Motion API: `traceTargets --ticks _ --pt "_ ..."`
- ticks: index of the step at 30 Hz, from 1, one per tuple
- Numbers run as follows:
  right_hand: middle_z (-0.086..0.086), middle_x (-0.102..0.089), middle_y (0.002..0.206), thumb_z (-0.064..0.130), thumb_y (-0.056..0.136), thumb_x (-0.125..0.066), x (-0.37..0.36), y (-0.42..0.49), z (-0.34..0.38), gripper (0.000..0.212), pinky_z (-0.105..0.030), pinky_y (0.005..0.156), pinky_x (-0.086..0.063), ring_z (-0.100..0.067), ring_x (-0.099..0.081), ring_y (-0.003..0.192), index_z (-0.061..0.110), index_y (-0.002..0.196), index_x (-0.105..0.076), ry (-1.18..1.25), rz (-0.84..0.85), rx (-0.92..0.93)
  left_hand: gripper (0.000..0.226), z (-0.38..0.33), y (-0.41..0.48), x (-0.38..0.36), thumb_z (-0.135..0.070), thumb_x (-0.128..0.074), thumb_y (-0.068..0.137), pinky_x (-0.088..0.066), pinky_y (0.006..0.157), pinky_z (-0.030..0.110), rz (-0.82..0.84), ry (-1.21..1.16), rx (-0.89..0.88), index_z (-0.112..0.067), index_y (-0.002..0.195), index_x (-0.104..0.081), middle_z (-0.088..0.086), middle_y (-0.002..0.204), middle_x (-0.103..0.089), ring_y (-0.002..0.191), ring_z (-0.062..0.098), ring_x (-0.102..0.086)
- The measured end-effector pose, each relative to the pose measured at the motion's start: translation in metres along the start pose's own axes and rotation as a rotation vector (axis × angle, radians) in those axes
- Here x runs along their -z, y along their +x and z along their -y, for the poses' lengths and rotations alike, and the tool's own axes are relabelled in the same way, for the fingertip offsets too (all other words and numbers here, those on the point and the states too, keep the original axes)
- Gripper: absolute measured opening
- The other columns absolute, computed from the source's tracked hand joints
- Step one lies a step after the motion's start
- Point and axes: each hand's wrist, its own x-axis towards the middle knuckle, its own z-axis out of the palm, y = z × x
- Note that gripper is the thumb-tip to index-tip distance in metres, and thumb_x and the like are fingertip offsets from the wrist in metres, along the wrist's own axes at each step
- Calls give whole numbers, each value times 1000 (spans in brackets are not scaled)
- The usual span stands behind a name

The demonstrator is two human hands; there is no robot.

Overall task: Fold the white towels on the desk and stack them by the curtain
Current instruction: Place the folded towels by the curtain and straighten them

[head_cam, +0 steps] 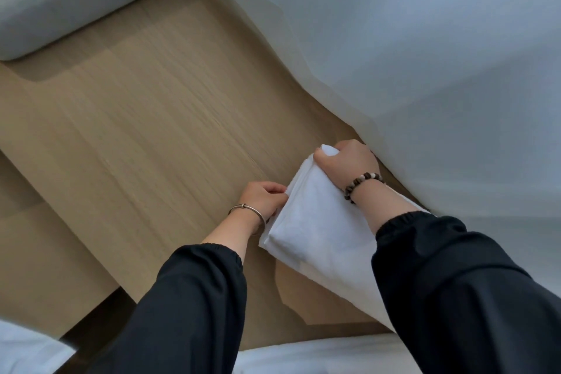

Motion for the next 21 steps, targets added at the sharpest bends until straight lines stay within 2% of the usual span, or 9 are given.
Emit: traceTargets --ticks 4,6,8,11,14,16,18,20,21 --pt "0 -47 60 52 85 -45 4 -8 6 44 -25 50 -32 -18 -45 55 13 65 -49 -75 -13 33 14 3 -13 11 -5 -69 82 -53 59 22 21 -4 -10 -9 95 -72 6 85 -70 73 17 -62" --pt "-3 -58 82 44 89 -50 9 -18 10 35 -30 60 -40 -22 -53 75 11 86 -59 -76 -151 139 17 8 -25 14 -5 -64 85 -53 63 25 27 9 -15 -13 99 -71 8 92 -71 76 18 -62" --pt "-11 -57 98 30 89 -58 14 -36 12 26 -37 75 -42 -28 -52 92 5 99 -59 -27 -323 286 21 15 -38 13 -3 -60 85 -49 65 26 -13 13 -22 -17 97 -71 4 93 -70 76 16 -60" --pt "-15 -55 88 19 83 -68 14 -80 1 20 -37 67 -42 -29 -51 80 3 88 -57 25 -444 414 28 28 -57 10 2 -53 83 -43 61 23 -157 36 -46 -20 79 -70 0 81 -68 70 14 -56" --pt "-5 -49 77 25 83 -66 4 -132 -31 22 -28 59 -34 -24 -49 71 13 78 -48 4 -295 387 31 40 -77 6 1 -49 83 -41 53 23 -307 4 -41 -19 66 -65 0 63 -60 59 16 -51" --pt "-5 -49 73 27 78 -72 -3 -162 -57 28 -30 57 -36 -27 -50 68 12 76 -49 -43 -235 368 29 48 -90 1 -3 -49 86 -40 47 22 -353 -60 -22 -17 65 -61 1 60 -57 54 17 -50" --pt "-11 -54 75 28 62 -85 -9 -186 -77 38 -35 57 -43 -31 -53 67 6 76 -56 -128 -251 374 20 52 -103 -7 -7 -49 91 -44 42 23 -349 -189 13 -13 75 -58 6 68 -59 54 17 -54" --pt "-13 -58 88 32 48 -88 -16 -200 -88 53 -40 65 -47 -34 -56 77 8 87 -61 -244 -233 348 3 53 -114 -18 -13 -50 95 -51 49 27 -329 -397 48 -12 97 -53 8 84 -61 64 20 -61" --pt "-14 -58 97 29 45 -88 -20 -203 -93 60 -43 71 -48 -36 -57 85 9 95 -62 -290 -218 327 12 54 -118 -24 -16 -53 96 -53 55 30 -324 -488 63 -13 106 -48 8 90 -60 70 21 -63"
